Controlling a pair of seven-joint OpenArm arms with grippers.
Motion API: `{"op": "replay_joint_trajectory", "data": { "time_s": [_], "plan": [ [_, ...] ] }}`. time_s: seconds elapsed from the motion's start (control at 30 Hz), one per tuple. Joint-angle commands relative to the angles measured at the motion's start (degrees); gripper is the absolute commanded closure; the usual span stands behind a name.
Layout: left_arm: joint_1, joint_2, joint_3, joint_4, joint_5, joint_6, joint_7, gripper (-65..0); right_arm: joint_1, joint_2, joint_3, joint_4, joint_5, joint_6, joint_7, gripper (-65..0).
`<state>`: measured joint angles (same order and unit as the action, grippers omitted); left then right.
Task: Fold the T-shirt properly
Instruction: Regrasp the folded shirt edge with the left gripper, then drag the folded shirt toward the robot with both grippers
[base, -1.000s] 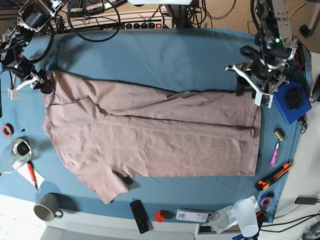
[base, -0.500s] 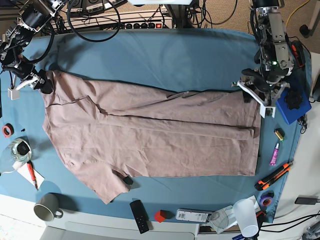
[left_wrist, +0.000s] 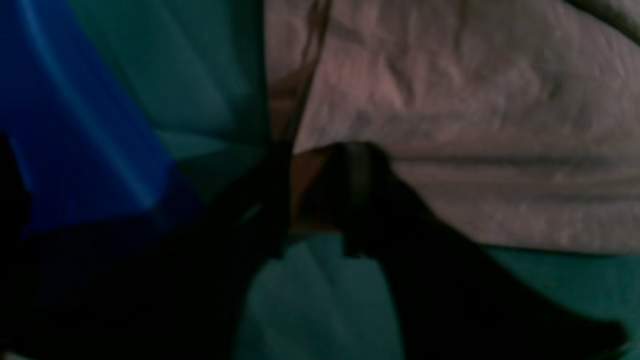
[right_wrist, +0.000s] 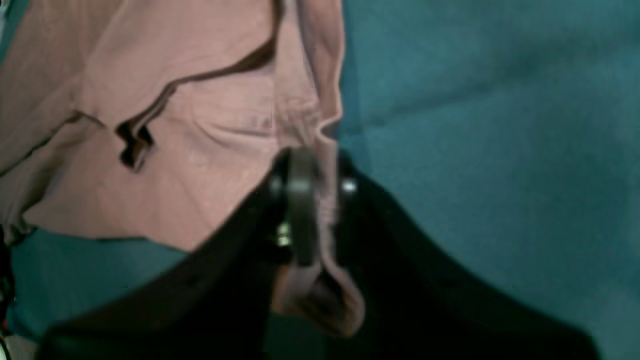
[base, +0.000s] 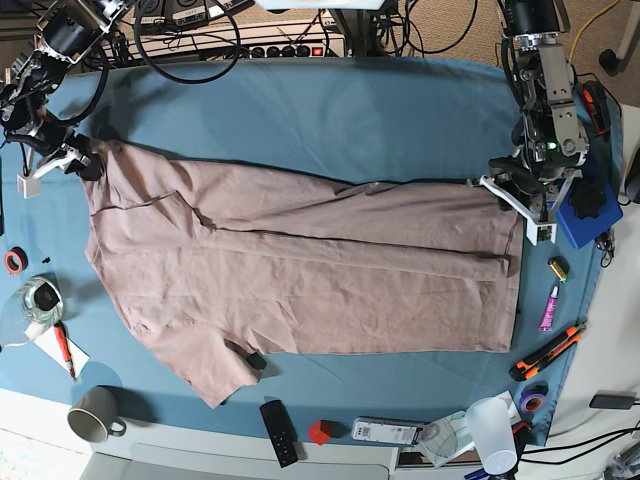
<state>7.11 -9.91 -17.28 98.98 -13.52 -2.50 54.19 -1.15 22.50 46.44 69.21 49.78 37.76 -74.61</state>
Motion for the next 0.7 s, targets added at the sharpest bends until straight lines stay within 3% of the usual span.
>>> {"op": "replay_joint_trajectory", "data": {
  "time_s": [0.0, 0.07, 0.27, 0.43, 0.67],
  "plan": [
    [0.2, -0.1, 0.1, 0.0, -0.6, 0.0, 3.0, -7.6, 0.2, 1.0, 0.0, 0.4, -0.3, 0.2, -0.7, -0.1],
    [0.2, -0.1, 0.1, 0.0, -0.6, 0.0, 3.0, 0.0, 0.2, 1.2, 0.0, 0.4, -0.4, 0.2, 0.1, 0.0],
    [0.2, -0.1, 0.1, 1.4, -0.6, 0.0, 5.5, 0.0, 0.2, 2.7, 0.0, 0.5, -1.4, 0.2, 5.0, 0.0],
    [0.2, -0.1, 0.1, 5.1, -0.6, 0.0, 9.3, 0.0, 0.3, 4.4, 0.0, 0.5, -1.4, 2.2, 4.9, 0.0],
    [2.0, -0.1, 0.1, 6.4, -0.2, 0.0, 11.0, 0.0, 0.3, 5.9, 0.1, 0.5, -1.3, 2.2, 4.1, 0.0]
  ]
}}
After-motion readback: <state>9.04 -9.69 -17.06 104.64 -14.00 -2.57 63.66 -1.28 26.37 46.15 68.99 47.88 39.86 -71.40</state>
